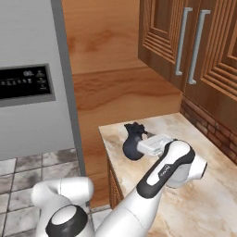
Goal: Move the mustard and eggplant from the second highest shelf to the top shelf to make space. Then, place the pitcher from the counter on the cleared second highest shelf.
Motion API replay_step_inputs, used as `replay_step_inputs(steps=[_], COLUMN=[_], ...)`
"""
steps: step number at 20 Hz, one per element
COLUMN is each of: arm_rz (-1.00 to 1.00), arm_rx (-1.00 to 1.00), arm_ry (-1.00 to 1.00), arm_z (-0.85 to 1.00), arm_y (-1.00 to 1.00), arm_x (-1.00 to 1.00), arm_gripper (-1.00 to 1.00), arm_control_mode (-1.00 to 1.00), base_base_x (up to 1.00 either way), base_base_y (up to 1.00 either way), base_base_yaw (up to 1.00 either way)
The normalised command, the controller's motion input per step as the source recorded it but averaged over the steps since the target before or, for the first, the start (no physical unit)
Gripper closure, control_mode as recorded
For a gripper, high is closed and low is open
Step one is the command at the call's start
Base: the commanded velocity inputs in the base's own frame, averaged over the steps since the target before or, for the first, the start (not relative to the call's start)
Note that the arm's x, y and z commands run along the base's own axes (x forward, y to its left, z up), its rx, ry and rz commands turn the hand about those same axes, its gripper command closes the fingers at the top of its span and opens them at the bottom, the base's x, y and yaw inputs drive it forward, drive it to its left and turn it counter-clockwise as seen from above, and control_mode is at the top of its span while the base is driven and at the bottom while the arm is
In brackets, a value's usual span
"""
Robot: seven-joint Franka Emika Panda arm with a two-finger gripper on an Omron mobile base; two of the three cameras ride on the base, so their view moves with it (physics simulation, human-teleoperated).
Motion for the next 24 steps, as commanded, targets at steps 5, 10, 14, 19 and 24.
replay_step_inputs(steps=[5, 10, 14, 19, 24], arm_rz=[0.03, 0.05, 0.05, 0.06, 0.07], arm_rx=[-0.01, -0.06, -0.08, -0.08, -0.11], arm_ry=[0.00, 0.00, 0.00, 0.00, 0.00], arm_z=[0.00, 0.00, 0.00, 0.00, -0.08], arm_y=[0.00, 0.00, 0.00, 0.00, 0.00], arm_x=[0.26, 0.22, 0.14, 0.06, 0.03], arm_gripper=[-1.00, -1.00, -1.00, -1.00, -1.00], arm_control_mode=[-1.00, -1.00, -1.00, -1.00, -1.00], base_base_x=[0.00, 0.00, 0.00, 0.00, 0.00], base_base_y=[0.00, 0.00, 0.00, 0.00, 0.00], base_base_yaw=[0.00, 0.00, 0.00, 0.00, 0.00])
